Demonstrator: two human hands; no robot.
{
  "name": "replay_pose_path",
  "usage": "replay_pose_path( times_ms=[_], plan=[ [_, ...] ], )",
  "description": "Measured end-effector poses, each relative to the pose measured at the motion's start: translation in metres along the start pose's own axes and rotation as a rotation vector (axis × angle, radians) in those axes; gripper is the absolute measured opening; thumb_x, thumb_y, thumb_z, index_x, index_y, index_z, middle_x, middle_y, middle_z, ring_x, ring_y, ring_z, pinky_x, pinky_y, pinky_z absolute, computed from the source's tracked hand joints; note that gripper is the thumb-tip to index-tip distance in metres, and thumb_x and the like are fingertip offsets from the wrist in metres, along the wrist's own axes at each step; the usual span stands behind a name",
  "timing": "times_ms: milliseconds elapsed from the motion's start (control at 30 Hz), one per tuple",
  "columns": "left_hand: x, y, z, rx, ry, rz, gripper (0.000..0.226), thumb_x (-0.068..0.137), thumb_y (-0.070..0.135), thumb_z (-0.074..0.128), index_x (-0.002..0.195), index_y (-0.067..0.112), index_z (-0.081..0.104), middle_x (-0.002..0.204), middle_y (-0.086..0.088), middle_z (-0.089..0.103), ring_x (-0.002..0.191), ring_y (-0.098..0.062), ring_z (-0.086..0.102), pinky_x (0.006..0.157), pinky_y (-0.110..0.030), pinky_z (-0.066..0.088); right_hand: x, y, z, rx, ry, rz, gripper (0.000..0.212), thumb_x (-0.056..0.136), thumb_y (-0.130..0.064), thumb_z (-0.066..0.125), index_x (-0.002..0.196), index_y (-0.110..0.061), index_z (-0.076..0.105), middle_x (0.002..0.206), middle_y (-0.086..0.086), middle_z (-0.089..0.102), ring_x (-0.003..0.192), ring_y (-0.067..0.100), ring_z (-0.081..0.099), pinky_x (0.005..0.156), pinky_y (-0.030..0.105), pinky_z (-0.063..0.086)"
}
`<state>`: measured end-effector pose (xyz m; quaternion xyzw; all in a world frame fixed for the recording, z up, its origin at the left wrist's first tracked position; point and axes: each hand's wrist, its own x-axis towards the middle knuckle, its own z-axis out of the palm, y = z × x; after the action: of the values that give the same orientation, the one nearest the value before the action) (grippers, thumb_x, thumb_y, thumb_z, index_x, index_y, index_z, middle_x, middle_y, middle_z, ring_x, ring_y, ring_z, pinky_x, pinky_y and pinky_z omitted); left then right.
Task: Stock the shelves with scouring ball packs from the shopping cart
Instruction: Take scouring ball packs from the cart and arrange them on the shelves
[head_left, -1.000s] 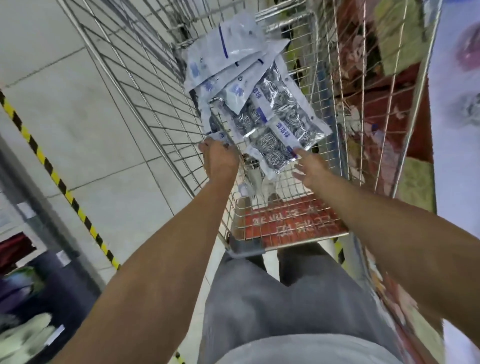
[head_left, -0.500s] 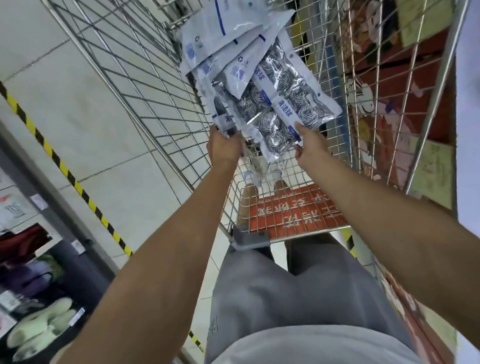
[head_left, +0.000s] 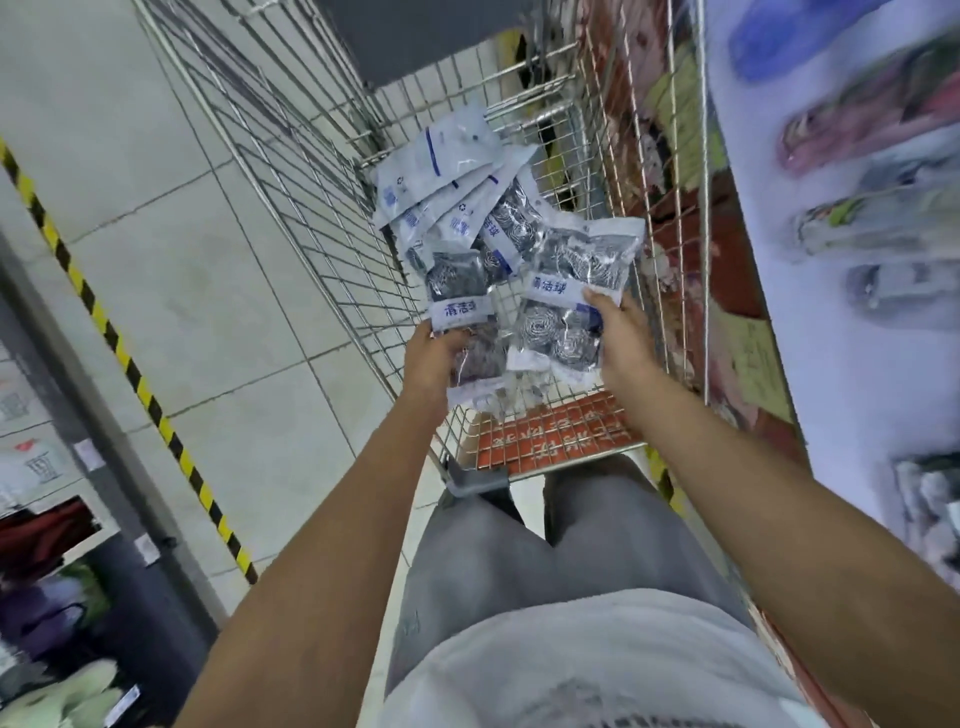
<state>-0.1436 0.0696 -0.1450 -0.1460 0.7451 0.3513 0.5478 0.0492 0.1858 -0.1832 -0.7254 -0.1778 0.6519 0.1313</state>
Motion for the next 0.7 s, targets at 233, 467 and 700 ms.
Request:
replay_pose_path(
  times_ms=[233,467,700],
  plan=[
    [-0.099,0.022,-0.020,-0.002,-0.196,0.141,0.048,0.090,-0.008,0.053,0.131,0.013,0.060,0.123,-0.012,0.072,0.107,-0.026,0.071,0.085,-0.049,0.063,-0.092,-0.035,-0.045,0.040,-0.095,-0.093,0.034,0.088,-0.035,0.079,0.120,-0.024,0.072,0.132,0.004,0.069,0.128,0.031,0.059,0.116,0.059,0.039],
    [-0.156,0.021,-0.022,0.100,-0.363,0.319,0.054,0.083,0.028,0.085,0.130,0.015,0.062,0.125,0.000,0.075,0.125,-0.022,0.064,0.111,-0.054,0.046,-0.178,-0.035,-0.090,0.058,-0.236,-0.248,0.045,0.077,-0.034,0.089,0.118,-0.022,0.075,0.120,0.010,0.076,0.123,0.038,0.065,0.104,0.060,0.051],
    [-0.203,0.001,-0.027,0.204,-0.587,0.394,0.117,0.053,0.056,0.097,0.151,0.016,0.047,0.153,-0.005,0.056,0.144,-0.028,0.047,0.123,-0.058,0.027,-0.258,0.006,-0.143,0.309,-0.022,-0.400,0.031,0.088,-0.020,0.080,0.118,-0.015,0.073,0.102,0.005,0.081,0.092,0.019,0.076,0.064,0.030,0.060]
  ],
)
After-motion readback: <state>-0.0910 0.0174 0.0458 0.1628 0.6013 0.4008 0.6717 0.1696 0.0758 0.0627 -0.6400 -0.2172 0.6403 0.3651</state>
